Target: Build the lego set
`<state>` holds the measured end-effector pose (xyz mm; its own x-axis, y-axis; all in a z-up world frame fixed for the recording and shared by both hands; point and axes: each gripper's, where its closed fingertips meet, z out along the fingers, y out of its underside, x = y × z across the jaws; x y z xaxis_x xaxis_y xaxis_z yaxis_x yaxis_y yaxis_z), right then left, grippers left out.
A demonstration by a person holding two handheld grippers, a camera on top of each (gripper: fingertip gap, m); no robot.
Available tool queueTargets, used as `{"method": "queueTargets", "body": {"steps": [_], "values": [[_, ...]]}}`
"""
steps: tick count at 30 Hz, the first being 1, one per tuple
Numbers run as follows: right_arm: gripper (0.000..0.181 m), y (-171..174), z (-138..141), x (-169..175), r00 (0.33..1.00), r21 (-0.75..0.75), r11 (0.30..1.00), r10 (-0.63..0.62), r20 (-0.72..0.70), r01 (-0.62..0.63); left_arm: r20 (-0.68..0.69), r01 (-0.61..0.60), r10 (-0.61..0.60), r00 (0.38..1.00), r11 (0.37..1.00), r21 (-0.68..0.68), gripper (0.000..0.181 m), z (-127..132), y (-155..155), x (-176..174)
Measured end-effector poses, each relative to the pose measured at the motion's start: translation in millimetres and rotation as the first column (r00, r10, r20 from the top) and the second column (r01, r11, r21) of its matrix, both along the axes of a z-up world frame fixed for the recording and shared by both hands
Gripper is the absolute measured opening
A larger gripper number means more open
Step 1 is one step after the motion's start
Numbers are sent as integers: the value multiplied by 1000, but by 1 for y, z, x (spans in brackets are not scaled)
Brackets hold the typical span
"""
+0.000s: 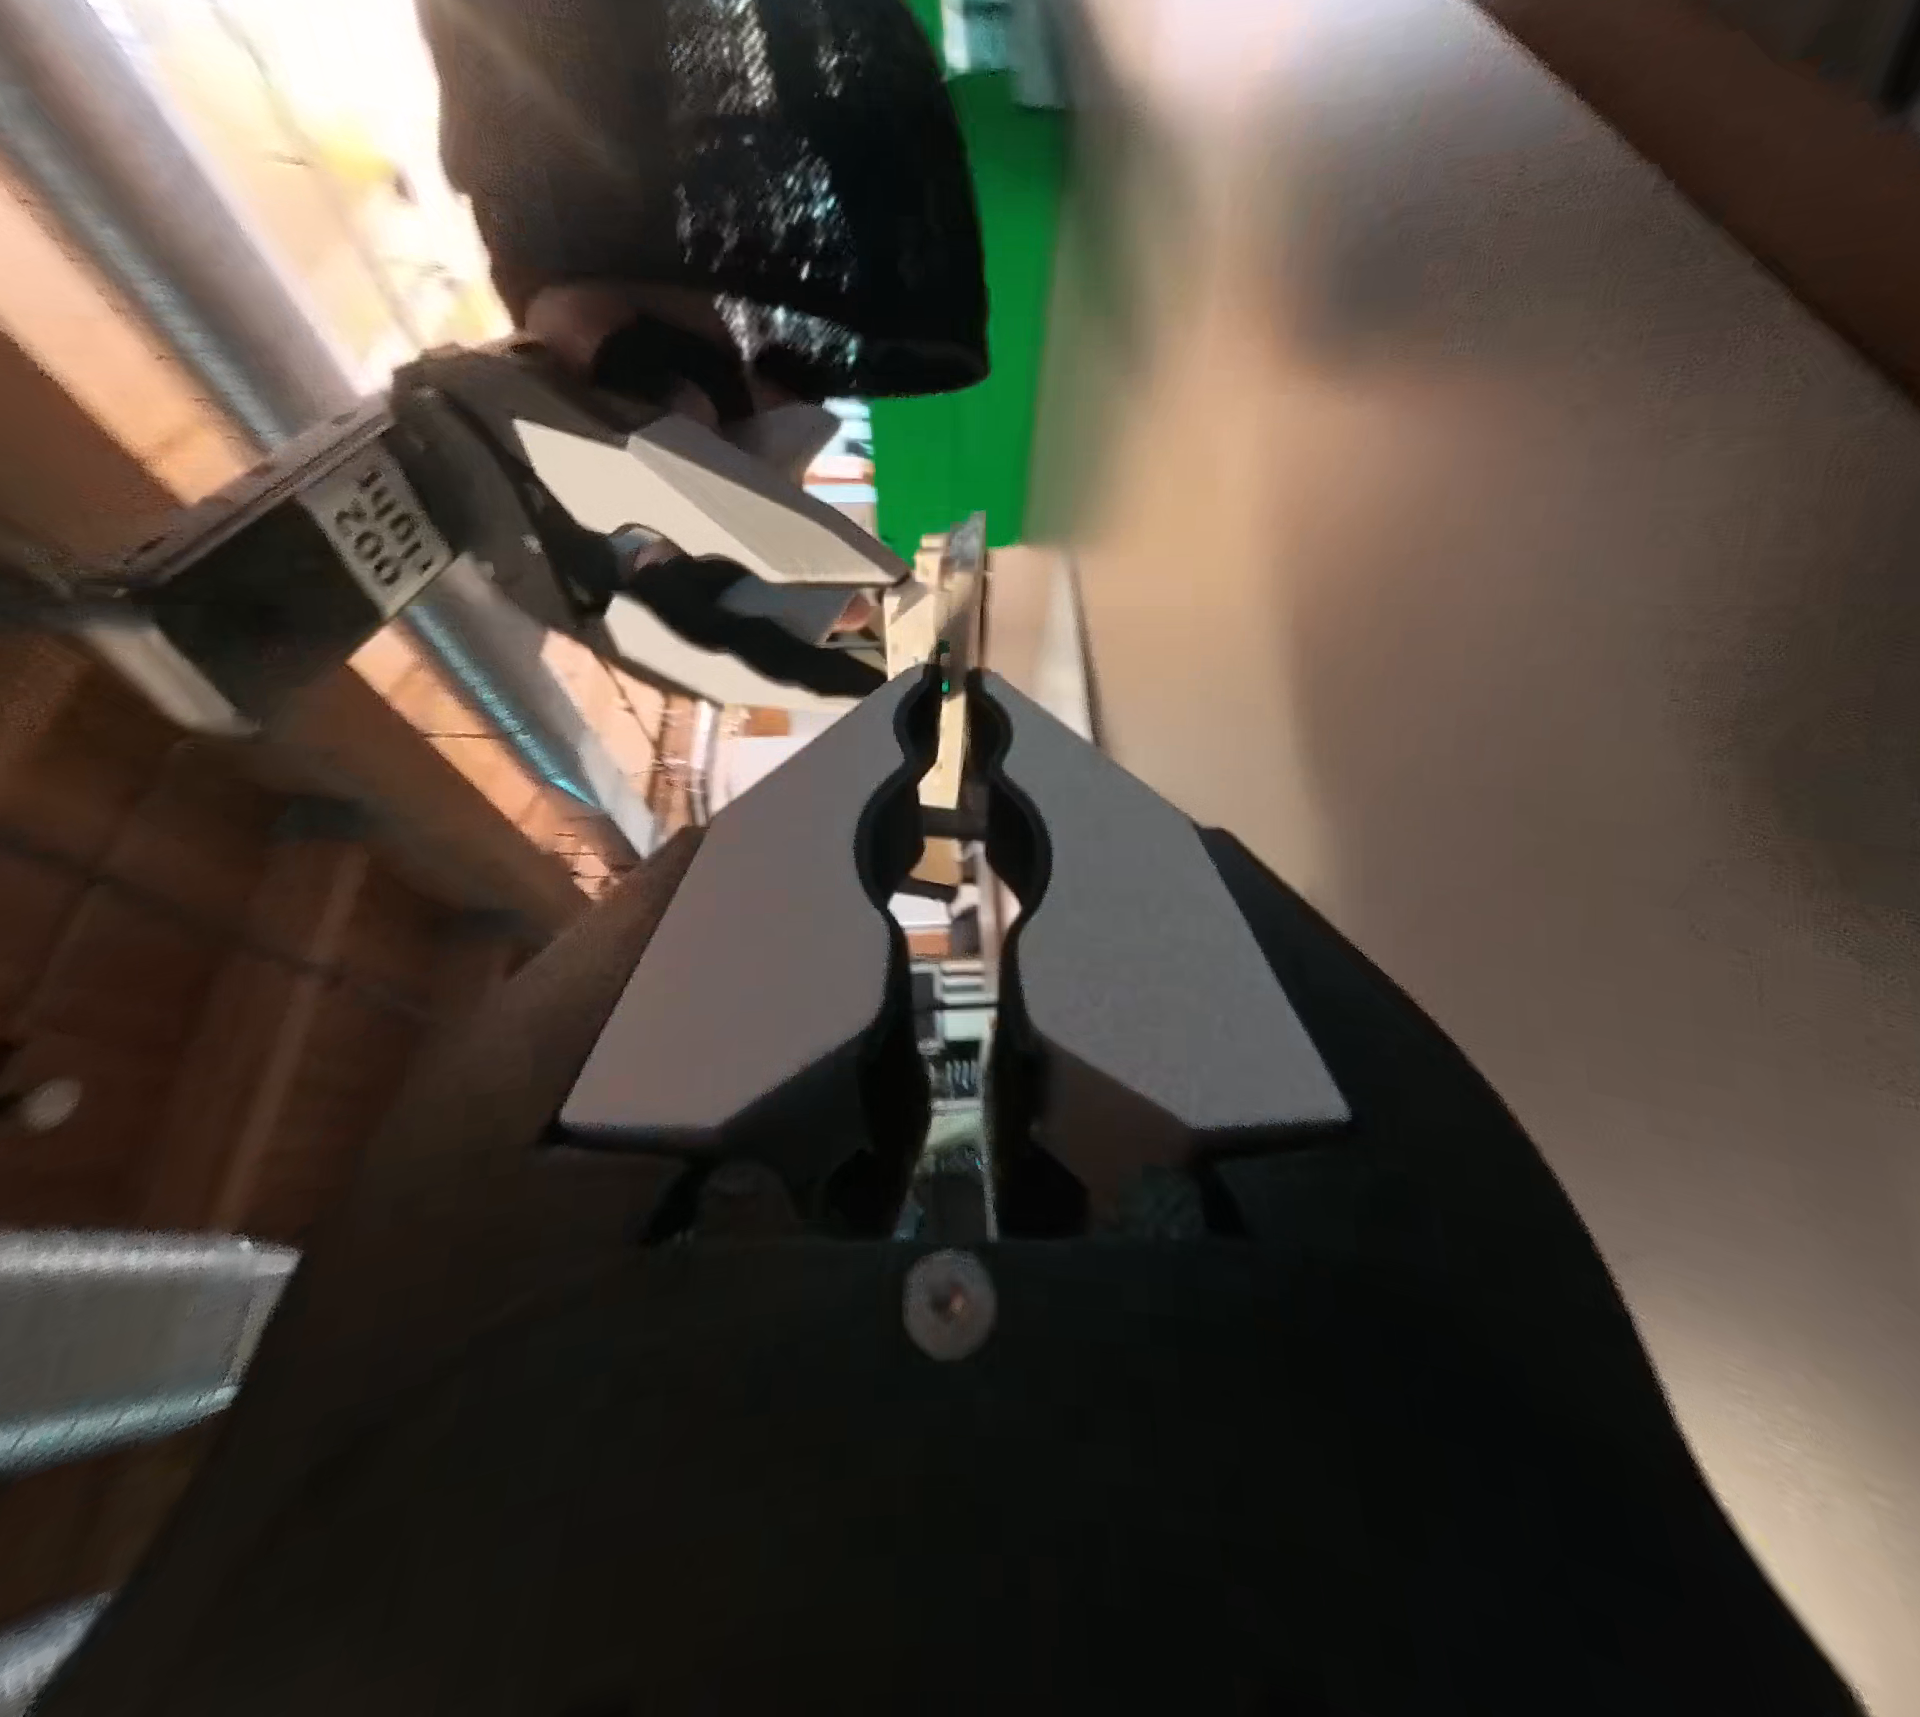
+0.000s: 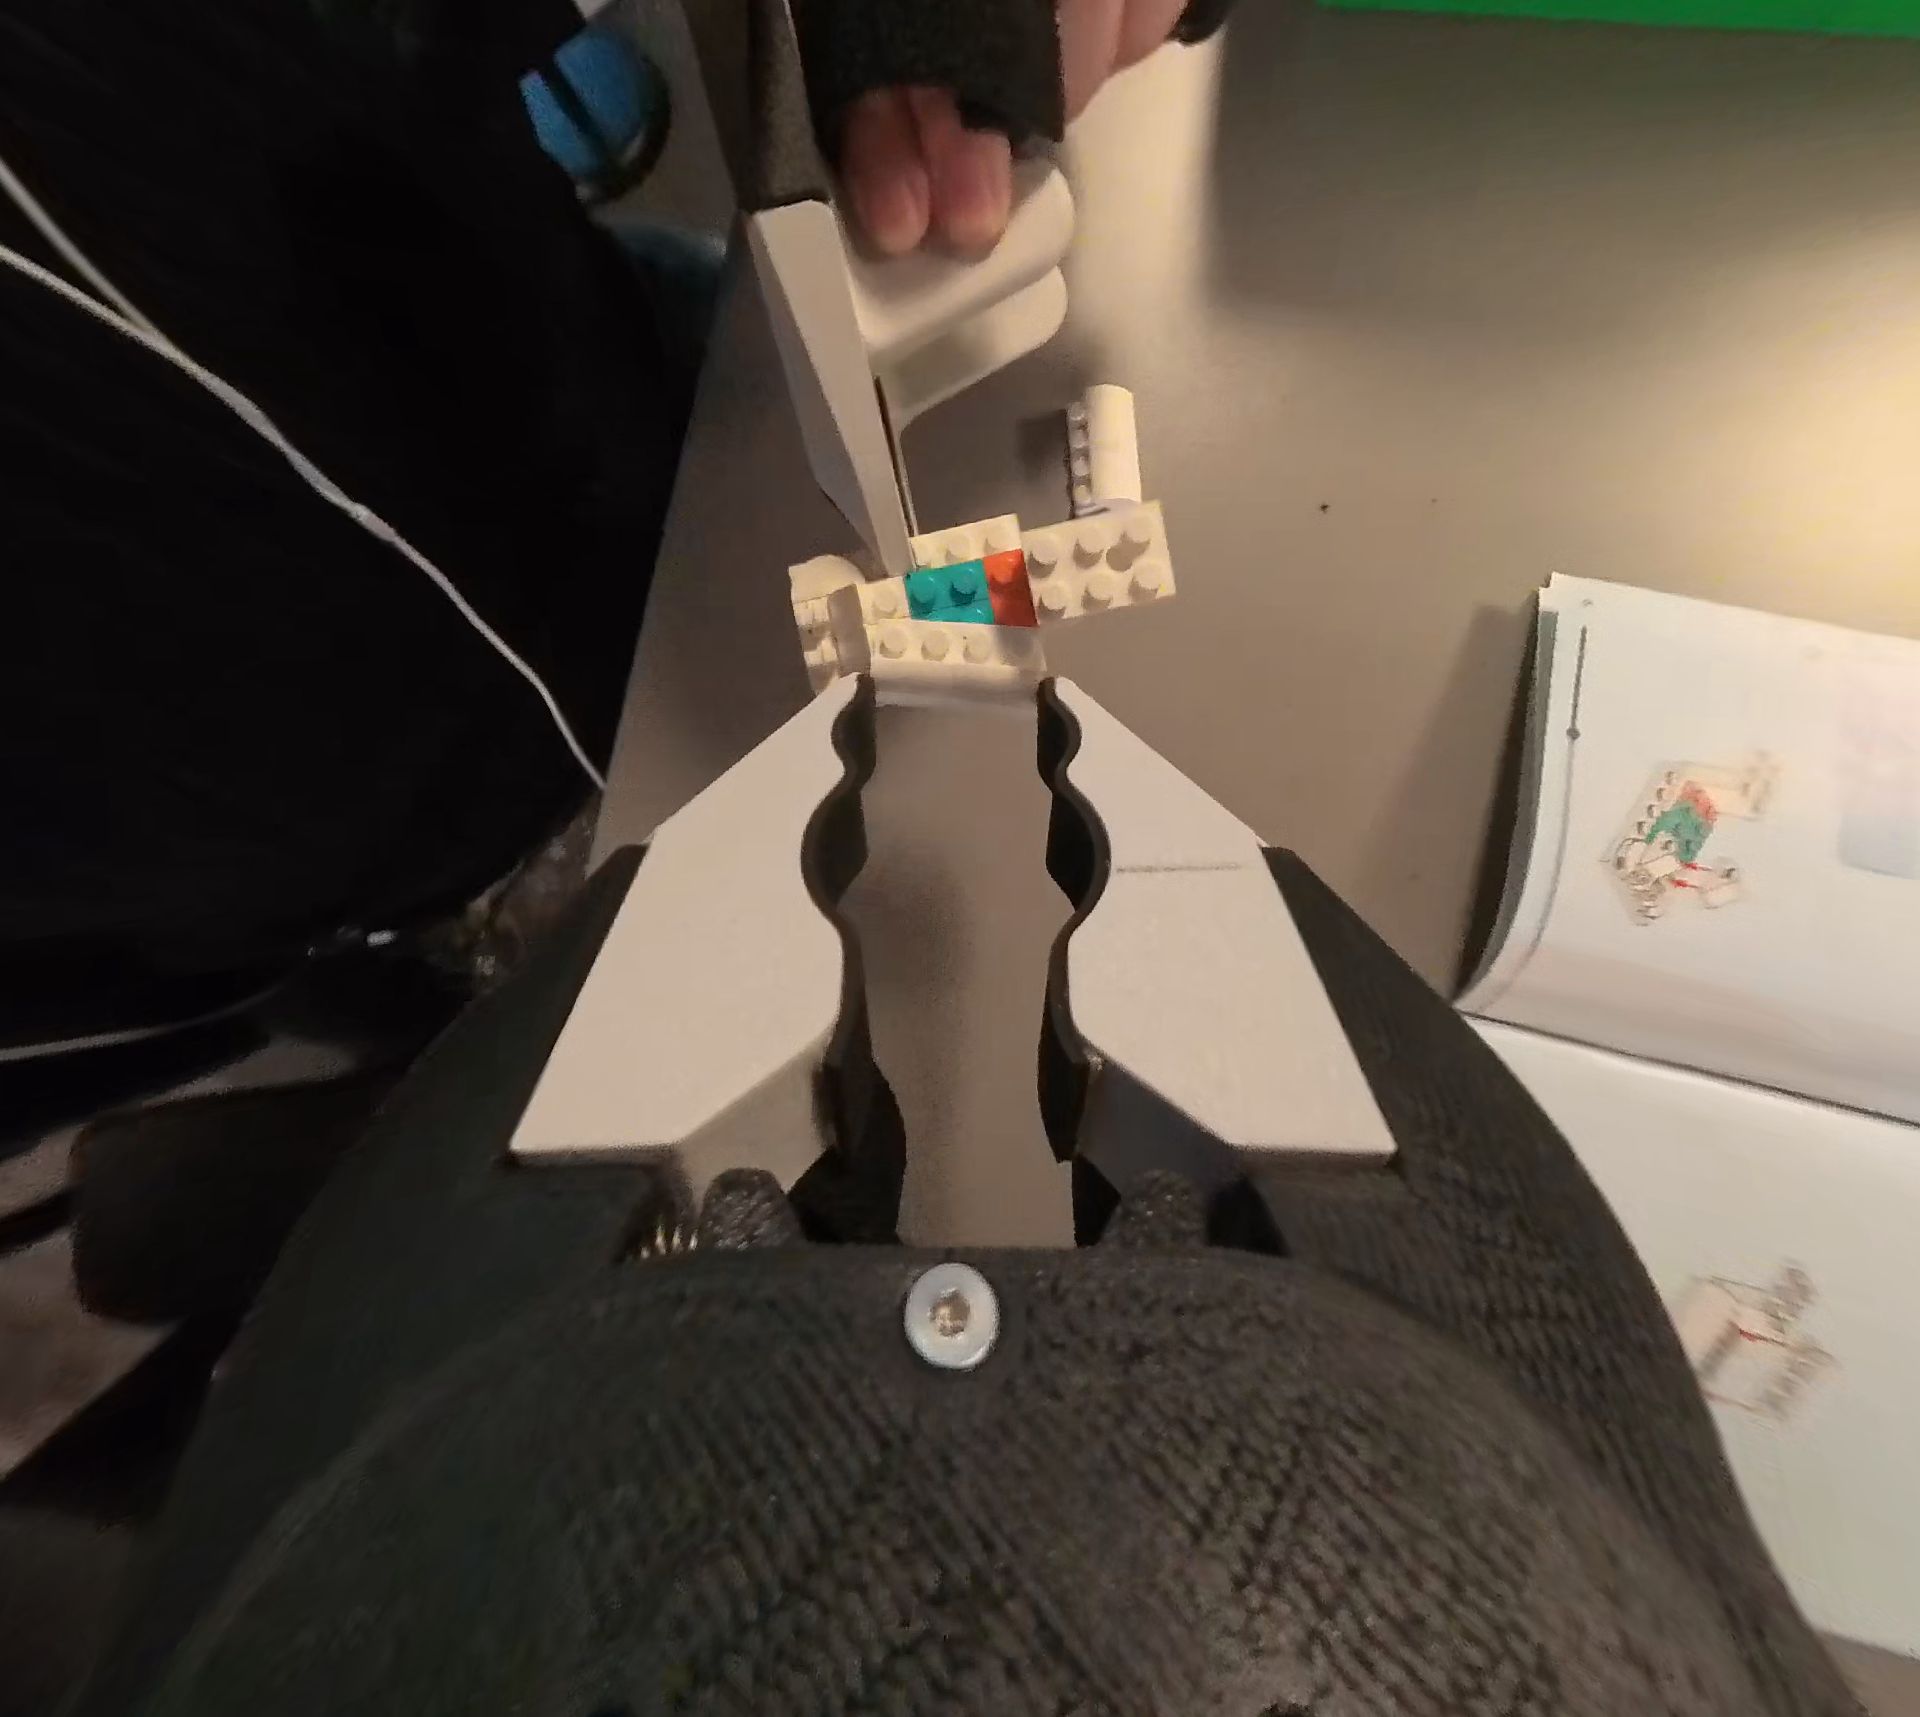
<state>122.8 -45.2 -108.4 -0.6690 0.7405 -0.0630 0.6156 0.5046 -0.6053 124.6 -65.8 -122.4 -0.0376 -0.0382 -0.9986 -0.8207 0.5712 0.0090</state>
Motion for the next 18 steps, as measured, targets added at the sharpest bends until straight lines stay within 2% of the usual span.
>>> {"method": "queueTargets", "body": {"steps": [5,10,15,18], "values": [[30,17,-11,-5,987,-83,996,-58,-147,46,10,-54,54,998,998,-28,3,-7,14,-8],[30,59,-26,-10,934,-38,993,-117,-338,111,30,-158,162,986,982,-107,4,-19,36,-18],[30,82,-24,-21,815,-112,982,-186,-549,149,-47,-216,212,976,969,-121,4,-37,57,-28],[30,94,-7,-22,720,-133,976,-217,-659,173,-25,-217,216,976,963,-161,3,-39,61,-27]]}}
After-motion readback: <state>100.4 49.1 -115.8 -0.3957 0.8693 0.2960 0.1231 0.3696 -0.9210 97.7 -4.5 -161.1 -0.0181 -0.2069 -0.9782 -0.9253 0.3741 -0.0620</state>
